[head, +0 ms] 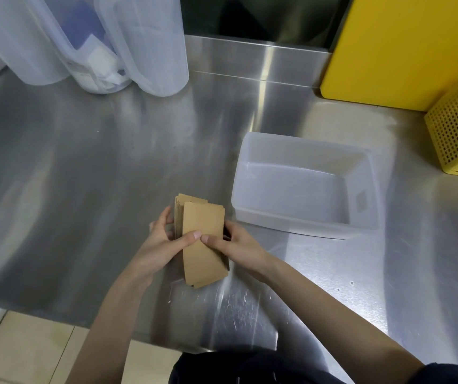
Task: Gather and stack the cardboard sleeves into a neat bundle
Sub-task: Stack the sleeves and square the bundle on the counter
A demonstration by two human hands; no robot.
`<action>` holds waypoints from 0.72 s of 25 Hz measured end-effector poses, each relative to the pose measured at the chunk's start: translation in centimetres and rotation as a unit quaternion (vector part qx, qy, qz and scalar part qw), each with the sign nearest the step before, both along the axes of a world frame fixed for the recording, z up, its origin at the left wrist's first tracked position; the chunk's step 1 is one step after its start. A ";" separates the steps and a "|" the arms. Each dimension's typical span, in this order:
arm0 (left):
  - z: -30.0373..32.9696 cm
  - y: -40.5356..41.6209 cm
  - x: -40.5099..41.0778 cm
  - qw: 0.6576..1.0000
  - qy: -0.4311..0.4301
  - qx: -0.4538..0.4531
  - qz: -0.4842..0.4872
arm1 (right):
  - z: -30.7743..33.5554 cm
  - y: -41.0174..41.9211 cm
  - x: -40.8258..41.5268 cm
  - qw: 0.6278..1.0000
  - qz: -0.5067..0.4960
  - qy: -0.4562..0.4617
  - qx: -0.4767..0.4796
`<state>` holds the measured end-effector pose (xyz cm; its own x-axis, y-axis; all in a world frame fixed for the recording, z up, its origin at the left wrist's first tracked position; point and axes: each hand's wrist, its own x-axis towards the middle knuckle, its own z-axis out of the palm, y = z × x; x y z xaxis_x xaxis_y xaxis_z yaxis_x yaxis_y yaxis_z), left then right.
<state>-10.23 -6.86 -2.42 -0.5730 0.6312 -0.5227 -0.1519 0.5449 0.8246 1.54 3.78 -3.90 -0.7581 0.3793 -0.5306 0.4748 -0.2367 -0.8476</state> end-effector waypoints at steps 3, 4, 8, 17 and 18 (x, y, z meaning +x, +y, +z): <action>-0.4 -1.0 0.5 0.999 -0.043 0.025 -0.004 | 0.0 -0.4 0.6 0.999 0.031 0.005 0.001; -0.4 -1.3 0.7 0.998 -0.051 0.030 -0.007 | 0.1 -0.6 0.7 0.999 0.038 0.008 0.006; -0.7 -2.3 1.1 0.995 -0.070 0.066 -0.004 | 0.8 -1.3 0.8 0.996 0.082 0.027 0.030; 0.1 -3.3 3.4 0.990 -0.074 0.118 -0.033 | 1.8 -2.1 3.8 0.990 0.106 0.074 0.064; 0.2 -3.2 3.8 0.989 -0.071 0.123 -0.039 | 1.9 -2.1 4.4 0.990 0.095 0.080 0.072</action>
<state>-6.39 -10.10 -2.23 -0.4491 0.7886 -0.4201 -0.2408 0.3459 0.9068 5.98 1.65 -2.01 -0.8933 0.2841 -0.3483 0.3557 -0.0271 -0.9342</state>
